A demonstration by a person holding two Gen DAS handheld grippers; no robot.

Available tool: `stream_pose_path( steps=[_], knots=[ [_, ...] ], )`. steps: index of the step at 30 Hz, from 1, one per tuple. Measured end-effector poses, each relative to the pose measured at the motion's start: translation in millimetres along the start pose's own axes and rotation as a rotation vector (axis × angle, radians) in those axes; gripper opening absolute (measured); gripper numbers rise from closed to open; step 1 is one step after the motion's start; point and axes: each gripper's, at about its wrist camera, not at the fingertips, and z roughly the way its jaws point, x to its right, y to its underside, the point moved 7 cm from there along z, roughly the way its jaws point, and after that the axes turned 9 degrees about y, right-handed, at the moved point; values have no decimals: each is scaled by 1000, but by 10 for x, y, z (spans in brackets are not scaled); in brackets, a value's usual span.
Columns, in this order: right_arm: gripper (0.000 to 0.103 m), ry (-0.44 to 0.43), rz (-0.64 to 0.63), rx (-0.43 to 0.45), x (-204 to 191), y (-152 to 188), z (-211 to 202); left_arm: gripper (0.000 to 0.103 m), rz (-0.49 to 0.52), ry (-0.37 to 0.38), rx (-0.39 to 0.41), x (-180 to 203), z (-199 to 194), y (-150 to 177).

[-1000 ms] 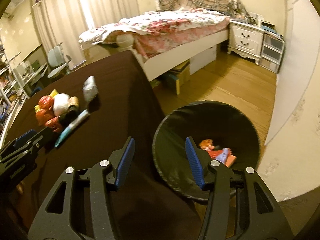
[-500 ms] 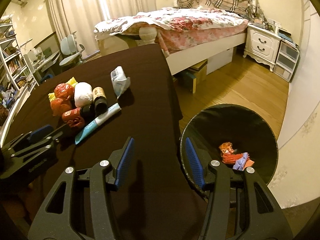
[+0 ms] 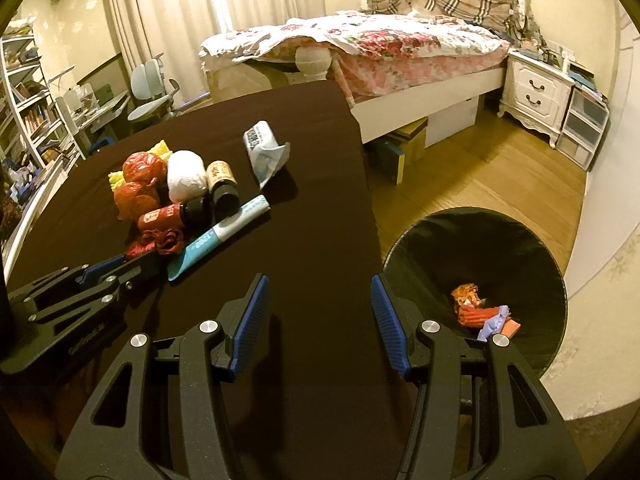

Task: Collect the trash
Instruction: 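Grasp the red ribbon with the left gripper, then lift the red ribbon with the left gripper while the right gripper grasps the blue-white tube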

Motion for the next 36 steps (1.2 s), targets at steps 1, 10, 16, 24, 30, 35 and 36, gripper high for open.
stream_pose_path(
  steps=[1, 10, 16, 24, 30, 35, 36],
  knots=[
    [52, -3, -4, 0, -29, -5, -1, 30, -5, -3, 8, -18, -51, 24],
    [52, -43, -51, -24, -416, -46, 74, 30, -35, -57, 57, -262, -317, 36],
    [52, -61, -48, -52, -650, -134, 177, 30, -86, -118, 67, -591, -369, 37],
    [59, 34, -71, -65, -791, -249, 379, 30, -135, -132, 70, -809, -388, 71],
    [60, 55, -116, -47, -759, -134, 288, 30, -146, -120, 67, -838, -369, 83],
    [60, 53, -113, -34, -595, -38, 198, 30, -152, -113, 62, -861, -372, 124],
    [59, 57, -113, -30, -569, -27, 185, 30, -155, -111, 60, -864, -366, 126]
  ],
)
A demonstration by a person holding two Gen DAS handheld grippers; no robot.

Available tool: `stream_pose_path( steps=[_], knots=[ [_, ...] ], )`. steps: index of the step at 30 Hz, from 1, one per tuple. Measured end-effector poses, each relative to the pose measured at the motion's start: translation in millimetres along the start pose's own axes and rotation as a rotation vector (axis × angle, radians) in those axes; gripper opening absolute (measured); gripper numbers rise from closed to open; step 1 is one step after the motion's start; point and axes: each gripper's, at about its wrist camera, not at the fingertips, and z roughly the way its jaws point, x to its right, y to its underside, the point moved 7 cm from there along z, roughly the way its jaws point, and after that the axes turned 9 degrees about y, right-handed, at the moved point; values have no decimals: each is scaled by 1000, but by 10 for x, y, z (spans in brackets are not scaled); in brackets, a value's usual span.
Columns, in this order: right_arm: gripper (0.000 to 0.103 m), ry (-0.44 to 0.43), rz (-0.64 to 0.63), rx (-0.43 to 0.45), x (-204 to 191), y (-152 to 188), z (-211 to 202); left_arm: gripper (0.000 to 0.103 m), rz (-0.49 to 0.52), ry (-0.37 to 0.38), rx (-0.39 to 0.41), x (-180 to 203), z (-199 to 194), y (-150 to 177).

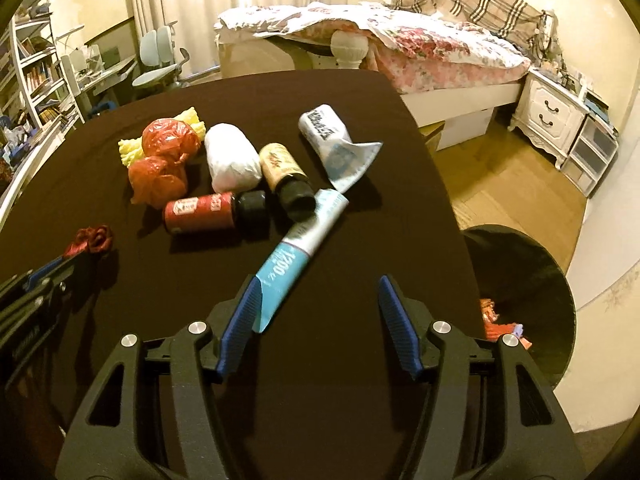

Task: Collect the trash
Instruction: 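Lift the red ribbon with the left gripper while the right gripper grasps the blue-white tube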

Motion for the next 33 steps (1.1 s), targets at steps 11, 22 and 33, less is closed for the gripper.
stream_pose_path(
  steps=[11, 22, 33],
  knots=[
    [58, -33, 47, 14, 24, -174, -51, 30, -12, -6, 0, -38, -8, 1],
    [23, -6, -2, 7, -81, -151, 110, 30, -11, 1, -11, -11, 19, 25],
    [20, -71, 4, 16, 33, 35, -91, 30, -15, 17, -17, 44, 17, 60]
  ],
)
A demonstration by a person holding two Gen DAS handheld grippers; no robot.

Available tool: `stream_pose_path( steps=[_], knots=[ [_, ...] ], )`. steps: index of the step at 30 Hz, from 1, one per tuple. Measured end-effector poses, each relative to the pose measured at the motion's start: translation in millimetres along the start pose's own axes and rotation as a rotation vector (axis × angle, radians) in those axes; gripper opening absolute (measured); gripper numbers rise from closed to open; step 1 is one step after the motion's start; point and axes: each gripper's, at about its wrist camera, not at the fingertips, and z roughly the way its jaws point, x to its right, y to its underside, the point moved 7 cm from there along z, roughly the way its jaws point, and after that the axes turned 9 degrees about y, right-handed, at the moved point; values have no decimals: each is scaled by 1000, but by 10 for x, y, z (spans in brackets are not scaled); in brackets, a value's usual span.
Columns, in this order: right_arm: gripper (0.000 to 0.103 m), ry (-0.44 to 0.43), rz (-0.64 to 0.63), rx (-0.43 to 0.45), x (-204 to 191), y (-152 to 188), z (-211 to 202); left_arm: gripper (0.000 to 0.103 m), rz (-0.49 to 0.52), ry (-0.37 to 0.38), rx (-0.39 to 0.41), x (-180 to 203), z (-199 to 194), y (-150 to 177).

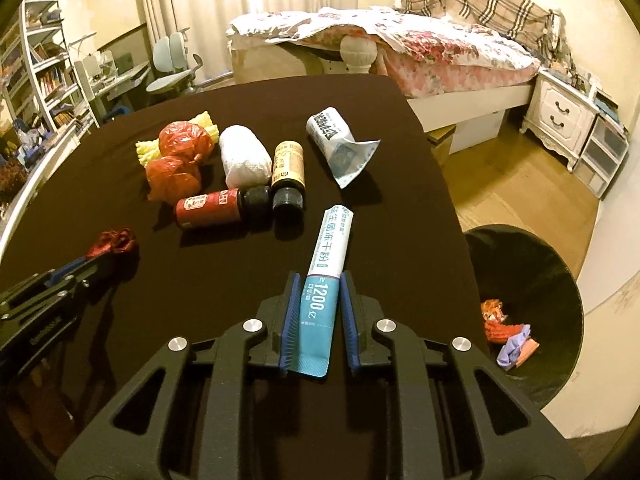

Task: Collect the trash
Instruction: 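Lift the red ribbon with the left gripper while the right gripper grasps the blue-white tube, then carry ribbon and tube over the black bin and open both grippers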

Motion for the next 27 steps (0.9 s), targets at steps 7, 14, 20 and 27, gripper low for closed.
stream_pose_path(
  steps=[7, 14, 20, 27],
  knots=[
    [20, -13, 25, 38, 150, -41, -195, 30, 9, 34, -1, 195, -13, 60],
    [20, 0, 61, 61, 408, -39, -319, 30, 51, 83, 9, 541, -42, 63],
    [20, 30, 104, 69, 725, 1, -366, 30, 107, 130, 15, 918, -25, 46],
    [20, 76, 167, 73, 1149, 78, -382, 30, 163, 175, 12, 1347, 44, 9]
  ],
)
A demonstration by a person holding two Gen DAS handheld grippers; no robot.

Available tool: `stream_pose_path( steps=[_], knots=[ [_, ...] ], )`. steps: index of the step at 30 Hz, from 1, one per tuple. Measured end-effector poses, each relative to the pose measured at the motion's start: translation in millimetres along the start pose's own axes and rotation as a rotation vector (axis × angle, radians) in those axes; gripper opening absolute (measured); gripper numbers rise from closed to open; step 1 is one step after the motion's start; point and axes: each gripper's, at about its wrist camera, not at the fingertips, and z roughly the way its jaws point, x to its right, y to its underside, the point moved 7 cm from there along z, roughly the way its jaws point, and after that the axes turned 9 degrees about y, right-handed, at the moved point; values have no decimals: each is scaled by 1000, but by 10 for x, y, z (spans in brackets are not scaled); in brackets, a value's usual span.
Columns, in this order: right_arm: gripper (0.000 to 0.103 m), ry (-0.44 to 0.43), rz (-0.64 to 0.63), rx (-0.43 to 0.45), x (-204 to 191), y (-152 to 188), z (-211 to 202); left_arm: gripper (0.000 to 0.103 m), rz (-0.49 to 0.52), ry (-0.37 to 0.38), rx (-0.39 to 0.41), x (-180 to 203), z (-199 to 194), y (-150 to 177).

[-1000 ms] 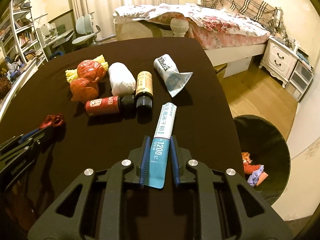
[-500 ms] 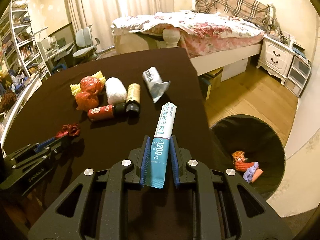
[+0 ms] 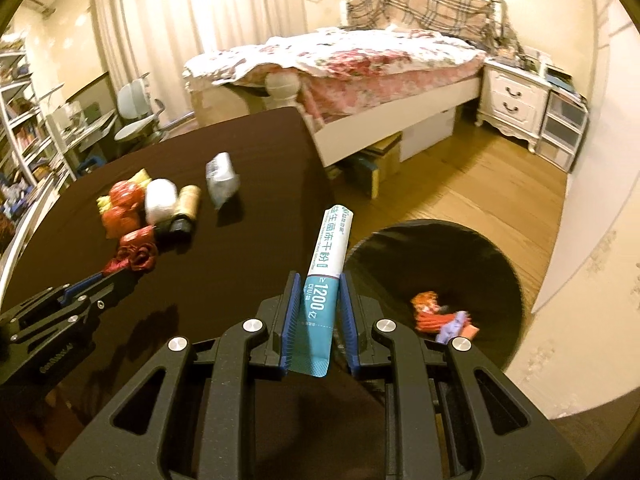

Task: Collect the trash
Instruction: 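Carry ribbon and tube over the black bin and open both grippers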

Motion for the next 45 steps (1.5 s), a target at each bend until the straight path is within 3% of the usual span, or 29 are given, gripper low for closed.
stream_pose_path(
  steps=[13, 23, 45],
  knots=[
    [20, 64, 96, -4, 606, 34, 120, 30, 103, 79, -15, 727, 337, -136],
    [20, 89, 146, -23, 909, 105, 242, 30, 156, 104, -33, 1070, 565, -207],
    [21, 106, 193, -44, 1234, 111, 387, 30, 218, 101, -73, 1366, 985, -276]
  ],
)
